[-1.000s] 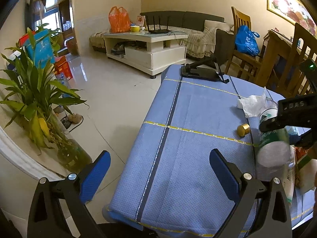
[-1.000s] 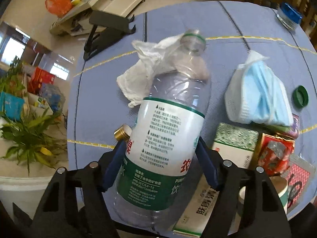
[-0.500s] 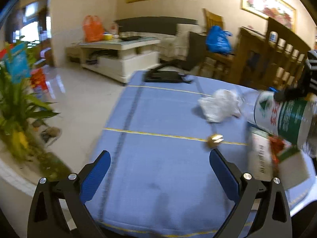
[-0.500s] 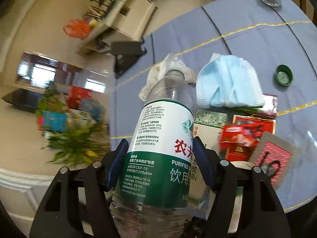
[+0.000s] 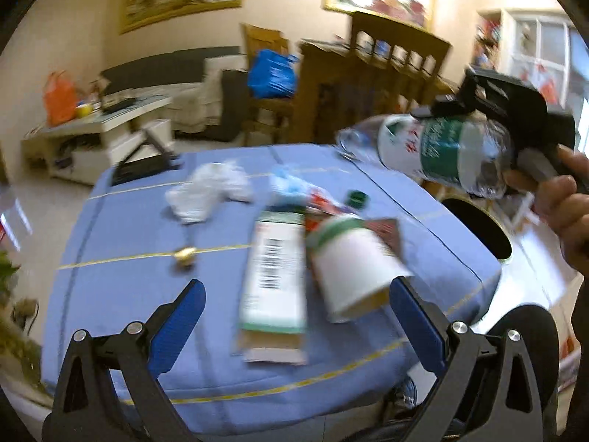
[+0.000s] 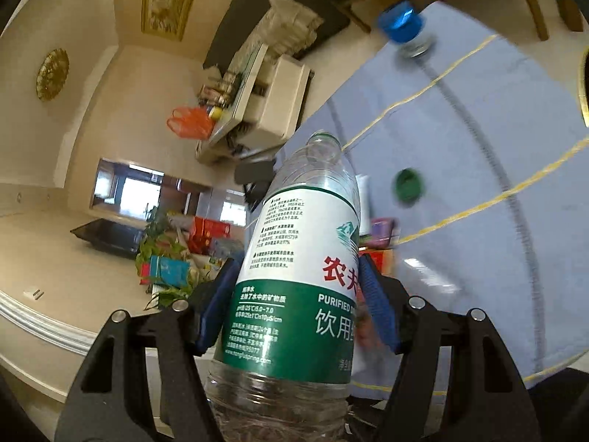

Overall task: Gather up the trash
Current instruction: 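Carry the bottle to the black bin with the right gripper while the left gripper grasps the white paper cup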

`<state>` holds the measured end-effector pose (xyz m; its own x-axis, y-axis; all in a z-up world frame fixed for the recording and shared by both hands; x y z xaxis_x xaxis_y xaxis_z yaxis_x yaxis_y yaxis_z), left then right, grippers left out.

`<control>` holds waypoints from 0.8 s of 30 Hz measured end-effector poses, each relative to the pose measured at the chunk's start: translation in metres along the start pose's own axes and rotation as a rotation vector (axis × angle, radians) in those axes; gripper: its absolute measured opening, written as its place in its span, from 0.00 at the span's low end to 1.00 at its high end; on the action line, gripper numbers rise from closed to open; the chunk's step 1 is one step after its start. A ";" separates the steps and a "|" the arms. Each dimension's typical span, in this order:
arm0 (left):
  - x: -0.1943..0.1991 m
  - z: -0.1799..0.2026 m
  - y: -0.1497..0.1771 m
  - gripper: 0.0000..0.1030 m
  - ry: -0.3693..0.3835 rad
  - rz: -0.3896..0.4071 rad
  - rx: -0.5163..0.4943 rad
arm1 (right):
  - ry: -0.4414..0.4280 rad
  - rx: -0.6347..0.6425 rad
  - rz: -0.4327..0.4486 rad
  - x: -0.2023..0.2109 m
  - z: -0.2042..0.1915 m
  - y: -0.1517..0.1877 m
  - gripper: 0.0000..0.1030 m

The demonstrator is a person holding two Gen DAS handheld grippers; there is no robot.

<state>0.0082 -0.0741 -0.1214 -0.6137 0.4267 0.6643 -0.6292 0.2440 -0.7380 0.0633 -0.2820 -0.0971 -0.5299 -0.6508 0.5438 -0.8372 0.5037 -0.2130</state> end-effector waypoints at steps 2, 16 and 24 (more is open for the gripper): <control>-0.011 0.018 -0.004 0.94 0.042 -0.032 -0.004 | -0.006 -0.007 0.025 0.013 0.012 0.000 0.64; -0.042 0.018 -0.025 0.58 -0.085 -0.100 0.019 | -0.018 -0.031 0.211 0.096 0.066 -0.005 0.64; -0.018 0.003 -0.044 0.58 -0.109 -0.038 0.054 | 0.055 -0.143 0.370 0.143 0.120 -0.036 0.64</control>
Point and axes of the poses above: each gripper's, at about its wrist camera, not at the fingertips, and x roughly against the way its jaws point, z to its right, y to its underside, the point moved 3 cm from there along -x, roughly the way its jaws point, and after that the axes turned 3 degrees about -z, right-handed, at the moved point
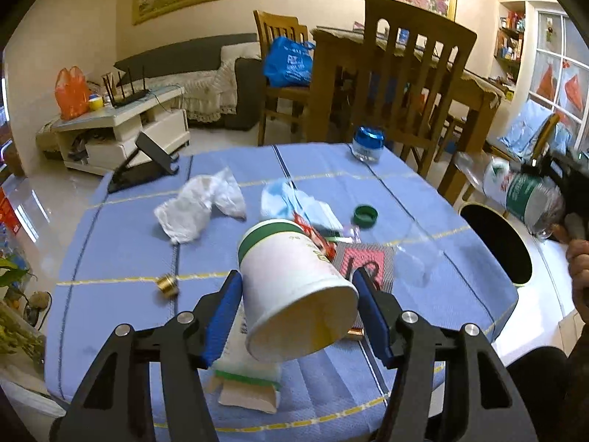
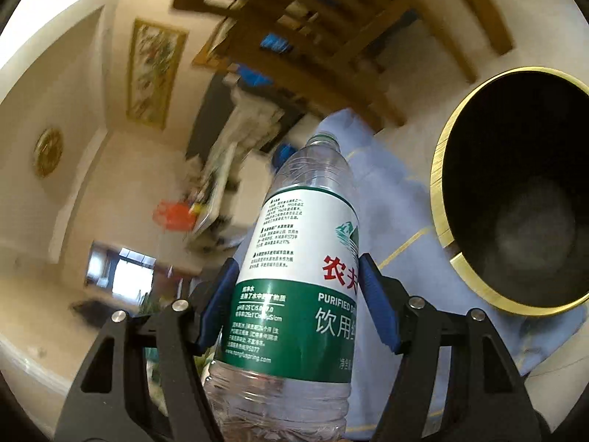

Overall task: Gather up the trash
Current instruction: 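Carry the bottle to the black bin with the right gripper while the left gripper grasps the white paper cup, then release the bottle into the bin with the right gripper while the left gripper drops the paper cup in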

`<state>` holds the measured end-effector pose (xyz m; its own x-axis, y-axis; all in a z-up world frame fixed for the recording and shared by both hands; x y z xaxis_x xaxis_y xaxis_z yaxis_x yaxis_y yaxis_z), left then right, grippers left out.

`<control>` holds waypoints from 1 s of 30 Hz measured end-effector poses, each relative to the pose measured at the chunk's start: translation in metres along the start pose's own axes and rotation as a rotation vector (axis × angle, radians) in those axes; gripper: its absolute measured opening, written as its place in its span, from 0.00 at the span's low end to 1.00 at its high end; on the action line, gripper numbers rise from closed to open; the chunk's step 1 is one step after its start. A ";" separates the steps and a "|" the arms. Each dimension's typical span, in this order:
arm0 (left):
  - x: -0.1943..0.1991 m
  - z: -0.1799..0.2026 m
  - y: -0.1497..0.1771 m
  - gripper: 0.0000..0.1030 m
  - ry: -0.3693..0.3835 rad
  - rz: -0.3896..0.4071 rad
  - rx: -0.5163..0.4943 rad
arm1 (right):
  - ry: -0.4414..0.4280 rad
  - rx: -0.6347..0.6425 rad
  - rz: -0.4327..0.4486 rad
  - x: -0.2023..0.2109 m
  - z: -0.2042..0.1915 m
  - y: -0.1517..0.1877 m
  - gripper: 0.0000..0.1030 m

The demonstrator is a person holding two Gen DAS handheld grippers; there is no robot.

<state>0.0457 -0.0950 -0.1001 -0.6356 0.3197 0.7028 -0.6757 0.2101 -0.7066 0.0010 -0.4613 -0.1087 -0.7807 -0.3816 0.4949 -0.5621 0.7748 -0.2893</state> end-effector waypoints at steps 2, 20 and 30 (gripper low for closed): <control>0.009 -0.001 -0.008 0.58 0.002 0.030 -0.001 | 0.051 -0.028 0.062 0.012 0.017 -0.014 0.64; -0.018 0.173 -0.072 0.58 0.298 0.036 -0.237 | 0.363 -0.139 0.286 0.067 0.112 -0.053 0.87; -0.104 0.318 -0.080 0.62 0.436 -0.115 -0.382 | 0.342 -0.248 0.534 0.139 0.138 -0.044 0.91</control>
Point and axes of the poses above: each gripper's, at about its wrist camera, not at the fingertips, and x roughly against the way its jaws point, z to its right, y to its underside, the point moved 3 cm from there along -x, roughly the way its jaws point, and after that the axes turned 3 degrees about -z, right-handed, at the moved point
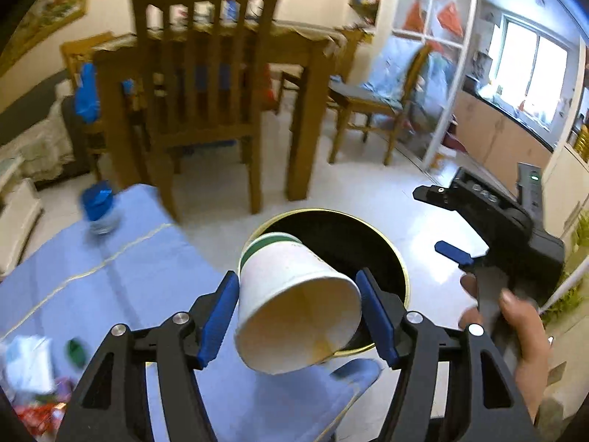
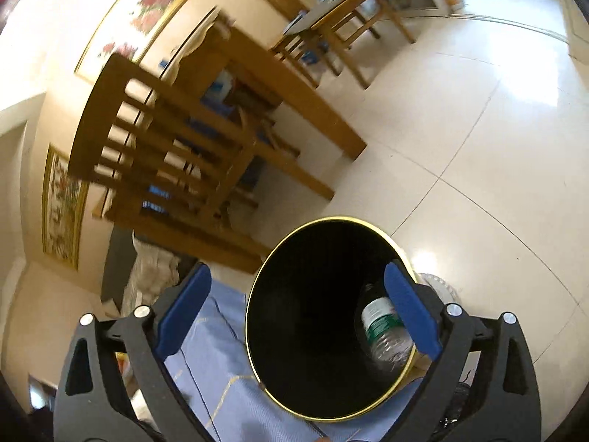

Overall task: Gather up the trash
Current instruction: 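Release the bottle into the bin with the right gripper while the left gripper drops the paper cup in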

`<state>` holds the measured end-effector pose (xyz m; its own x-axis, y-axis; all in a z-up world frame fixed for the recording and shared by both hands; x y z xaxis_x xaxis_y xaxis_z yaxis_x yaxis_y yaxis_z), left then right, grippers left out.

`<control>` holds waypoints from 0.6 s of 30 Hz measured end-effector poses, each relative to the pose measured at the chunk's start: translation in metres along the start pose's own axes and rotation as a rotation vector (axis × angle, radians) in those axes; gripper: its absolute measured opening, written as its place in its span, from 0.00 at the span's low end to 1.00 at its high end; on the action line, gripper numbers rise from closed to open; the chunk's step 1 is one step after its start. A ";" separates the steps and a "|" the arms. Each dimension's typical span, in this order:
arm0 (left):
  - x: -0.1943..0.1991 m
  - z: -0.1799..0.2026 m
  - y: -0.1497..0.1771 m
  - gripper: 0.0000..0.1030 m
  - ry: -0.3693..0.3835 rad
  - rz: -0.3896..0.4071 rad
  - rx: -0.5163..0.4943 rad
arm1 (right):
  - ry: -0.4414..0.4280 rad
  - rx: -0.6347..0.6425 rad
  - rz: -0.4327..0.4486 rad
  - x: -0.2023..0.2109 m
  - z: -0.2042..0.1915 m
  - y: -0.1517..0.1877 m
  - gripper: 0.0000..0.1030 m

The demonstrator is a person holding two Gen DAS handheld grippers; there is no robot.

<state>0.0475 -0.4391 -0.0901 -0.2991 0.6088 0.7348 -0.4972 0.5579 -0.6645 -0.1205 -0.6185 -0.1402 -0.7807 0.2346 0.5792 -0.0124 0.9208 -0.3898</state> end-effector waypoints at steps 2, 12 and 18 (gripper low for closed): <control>-0.015 0.006 -0.006 0.63 0.021 -0.021 0.002 | -0.004 -0.017 0.005 0.004 0.003 -0.001 0.91; -0.003 -0.002 -0.001 0.75 0.038 0.000 0.033 | -0.036 0.066 -0.004 0.007 -0.020 0.007 0.91; 0.063 -0.056 0.045 0.84 -0.040 0.079 0.141 | -0.195 0.341 -0.224 -0.026 -0.095 0.057 0.91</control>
Point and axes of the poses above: each gripper's, at about its wrist camera, not at the fingertips, and x roughly against the way its jaws point, z to its right, y to its underside, the point moved 3 cm from there along -x, roughly the way its jaws point, and after that the axes turned 3 degrees about -z, right-handed, at the moved point
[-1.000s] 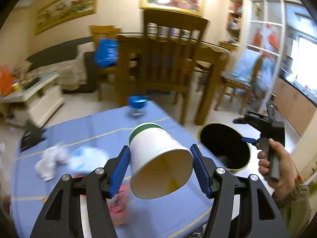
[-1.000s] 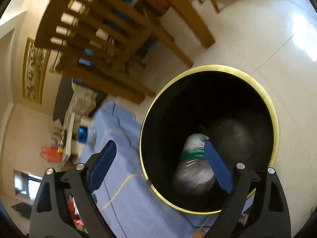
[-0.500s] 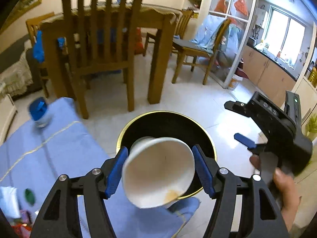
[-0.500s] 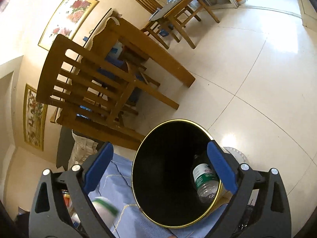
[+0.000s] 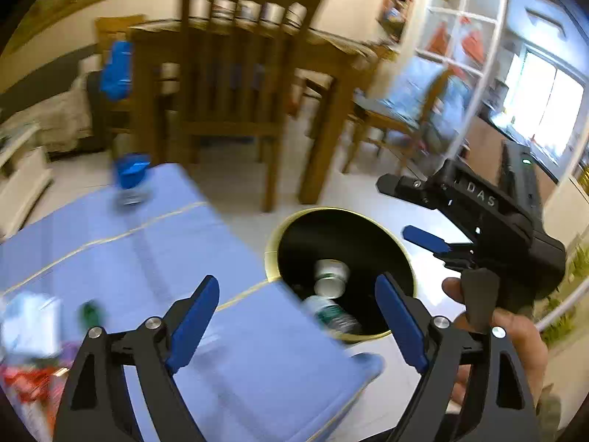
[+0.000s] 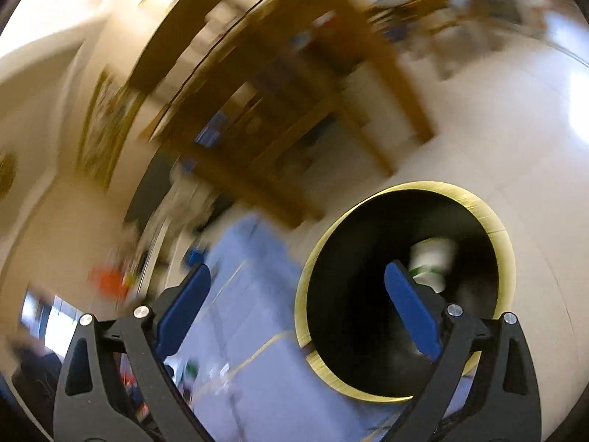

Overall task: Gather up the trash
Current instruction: 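Release the bottle into the bin with the right gripper while the left gripper drops the paper cup in, then grasp the clear plastic cup with the right gripper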

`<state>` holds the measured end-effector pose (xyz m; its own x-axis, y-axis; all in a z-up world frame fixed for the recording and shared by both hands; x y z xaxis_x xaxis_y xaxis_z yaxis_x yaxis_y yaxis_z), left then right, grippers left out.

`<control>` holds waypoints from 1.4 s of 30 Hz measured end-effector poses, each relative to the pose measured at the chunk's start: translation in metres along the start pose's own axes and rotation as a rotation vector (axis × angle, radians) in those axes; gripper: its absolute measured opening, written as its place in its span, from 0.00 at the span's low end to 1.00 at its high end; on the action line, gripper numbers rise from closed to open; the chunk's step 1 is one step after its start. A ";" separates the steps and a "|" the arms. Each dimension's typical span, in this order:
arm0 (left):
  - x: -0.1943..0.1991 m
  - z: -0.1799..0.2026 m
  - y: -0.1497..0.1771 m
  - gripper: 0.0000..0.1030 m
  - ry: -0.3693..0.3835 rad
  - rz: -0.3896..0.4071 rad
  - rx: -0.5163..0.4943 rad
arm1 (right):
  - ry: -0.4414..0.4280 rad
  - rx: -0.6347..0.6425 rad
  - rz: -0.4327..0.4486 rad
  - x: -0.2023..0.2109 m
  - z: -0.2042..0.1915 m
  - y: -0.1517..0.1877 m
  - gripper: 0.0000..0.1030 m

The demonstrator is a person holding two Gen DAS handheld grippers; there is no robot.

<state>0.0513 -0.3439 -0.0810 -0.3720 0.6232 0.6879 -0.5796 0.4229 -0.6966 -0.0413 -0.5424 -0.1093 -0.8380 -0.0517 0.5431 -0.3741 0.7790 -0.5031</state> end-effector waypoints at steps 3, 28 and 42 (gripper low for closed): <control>0.047 -0.052 0.015 0.90 -0.113 0.078 0.075 | -0.121 0.104 -0.112 -0.025 -0.038 0.021 0.91; 0.169 -0.272 0.150 0.94 -0.469 0.105 0.428 | 0.191 0.527 -0.374 -0.131 -0.131 0.146 0.35; 0.107 -0.337 0.083 0.94 -0.332 -0.024 0.386 | 0.138 0.604 -0.317 -0.132 -0.160 0.154 0.35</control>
<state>0.2081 -0.0205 -0.1339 -0.5291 0.3474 0.7741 -0.7932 0.1215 -0.5967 0.0754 -0.3155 -0.1507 -0.6090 -0.1084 0.7857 -0.7812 0.2536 -0.5705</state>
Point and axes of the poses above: each gripper's, at about its wrist camera, not at the fingertips, and x roughly against the way its jaws point, z to its right, y to its underside, the point moved 3 cm from there along -x, roughly the way its jaws point, and after that the axes turned 3 degrees about -z, right-handed, at the moved point
